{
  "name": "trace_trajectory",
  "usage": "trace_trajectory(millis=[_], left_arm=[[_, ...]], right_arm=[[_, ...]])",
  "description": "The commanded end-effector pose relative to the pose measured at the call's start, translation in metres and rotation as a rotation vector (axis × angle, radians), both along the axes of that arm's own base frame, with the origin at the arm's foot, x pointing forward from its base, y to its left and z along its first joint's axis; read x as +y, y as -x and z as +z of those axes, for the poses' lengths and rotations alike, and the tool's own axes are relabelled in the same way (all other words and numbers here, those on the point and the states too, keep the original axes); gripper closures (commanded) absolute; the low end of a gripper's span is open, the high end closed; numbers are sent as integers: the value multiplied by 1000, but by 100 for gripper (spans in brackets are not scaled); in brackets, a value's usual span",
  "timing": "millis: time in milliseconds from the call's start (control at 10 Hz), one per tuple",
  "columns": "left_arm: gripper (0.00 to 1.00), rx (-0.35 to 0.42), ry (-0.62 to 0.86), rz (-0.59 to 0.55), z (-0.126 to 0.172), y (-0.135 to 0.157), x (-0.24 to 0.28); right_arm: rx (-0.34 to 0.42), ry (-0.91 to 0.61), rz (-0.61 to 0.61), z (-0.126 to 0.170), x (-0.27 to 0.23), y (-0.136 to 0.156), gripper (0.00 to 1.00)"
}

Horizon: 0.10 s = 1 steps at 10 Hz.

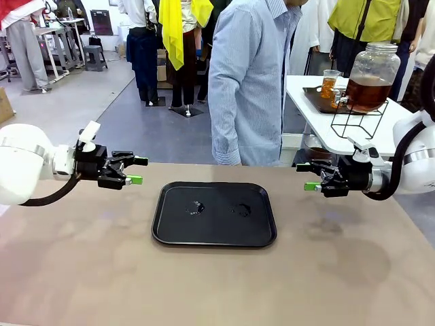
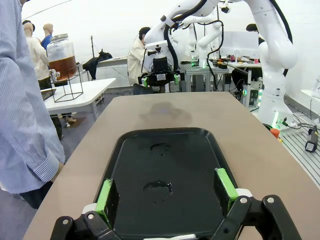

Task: Pour the drink into the iced cup.
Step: Open the gripper to release the iced cup you were holding.

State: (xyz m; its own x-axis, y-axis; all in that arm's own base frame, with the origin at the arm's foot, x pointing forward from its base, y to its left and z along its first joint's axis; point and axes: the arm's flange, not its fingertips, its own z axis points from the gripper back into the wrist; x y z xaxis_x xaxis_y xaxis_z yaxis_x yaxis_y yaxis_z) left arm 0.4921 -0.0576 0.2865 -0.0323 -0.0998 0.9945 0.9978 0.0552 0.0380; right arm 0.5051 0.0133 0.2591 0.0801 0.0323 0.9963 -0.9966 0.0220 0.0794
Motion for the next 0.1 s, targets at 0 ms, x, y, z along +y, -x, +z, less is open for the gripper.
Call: trace_trajectory(millis=[0], left_arm=[[0, -1, 8, 12, 2, 0, -2]], right_arm=[[-2, 1, 3, 3, 1, -2, 0]])
